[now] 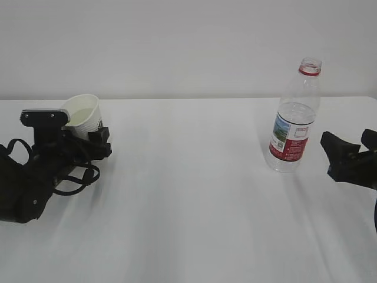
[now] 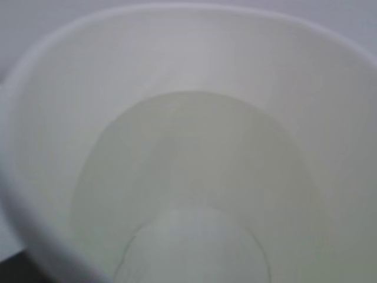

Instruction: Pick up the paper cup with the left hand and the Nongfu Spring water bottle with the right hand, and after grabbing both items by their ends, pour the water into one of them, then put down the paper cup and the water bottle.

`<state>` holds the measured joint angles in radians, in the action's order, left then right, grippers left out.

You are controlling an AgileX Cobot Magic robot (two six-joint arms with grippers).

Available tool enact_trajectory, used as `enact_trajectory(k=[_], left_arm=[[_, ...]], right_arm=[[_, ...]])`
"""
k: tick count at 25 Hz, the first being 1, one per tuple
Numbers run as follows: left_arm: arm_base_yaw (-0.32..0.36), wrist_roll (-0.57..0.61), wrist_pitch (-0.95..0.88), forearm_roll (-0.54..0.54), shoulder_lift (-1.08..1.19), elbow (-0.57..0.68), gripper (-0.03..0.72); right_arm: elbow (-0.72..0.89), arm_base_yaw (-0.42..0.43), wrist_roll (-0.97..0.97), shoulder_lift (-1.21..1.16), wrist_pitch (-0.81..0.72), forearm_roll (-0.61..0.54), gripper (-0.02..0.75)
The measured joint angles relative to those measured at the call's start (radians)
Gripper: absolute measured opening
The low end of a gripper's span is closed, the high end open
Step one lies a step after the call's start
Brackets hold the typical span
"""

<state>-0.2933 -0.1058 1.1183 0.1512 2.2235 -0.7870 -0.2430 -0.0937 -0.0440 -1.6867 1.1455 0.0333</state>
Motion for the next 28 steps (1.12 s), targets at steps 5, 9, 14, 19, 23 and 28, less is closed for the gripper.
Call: enact_trajectory(k=[5, 9, 14, 19, 23, 28], left_arm=[[0.0, 0.0, 0.0, 0.0, 0.0, 0.0, 0.591], [0.0, 0.0, 0.0, 0.0, 0.0, 0.0, 0.6], [0.0, 0.0, 0.002, 0.0, 0.0, 0.0, 0.61], [0.0, 0.0, 0.02, 0.0, 0.0, 0.0, 0.683], [0.0, 0.0, 0.022, 0.0, 0.0, 0.0, 0.691], [0.0, 0.0, 0.022, 0.0, 0.0, 0.0, 0.692]], right_arm=[[0.0, 0.0, 0.0, 0.0, 0.0, 0.0, 0.594], [0.0, 0.0, 0.0, 0.0, 0.0, 0.0, 0.594], [0.0, 0.0, 0.0, 0.0, 0.0, 0.0, 0.594], [0.0, 0.0, 0.0, 0.0, 0.0, 0.0, 0.594], [0.0, 0.0, 0.0, 0.0, 0.0, 0.0, 0.594], [0.0, 0.0, 0.0, 0.0, 0.0, 0.0, 0.594]])
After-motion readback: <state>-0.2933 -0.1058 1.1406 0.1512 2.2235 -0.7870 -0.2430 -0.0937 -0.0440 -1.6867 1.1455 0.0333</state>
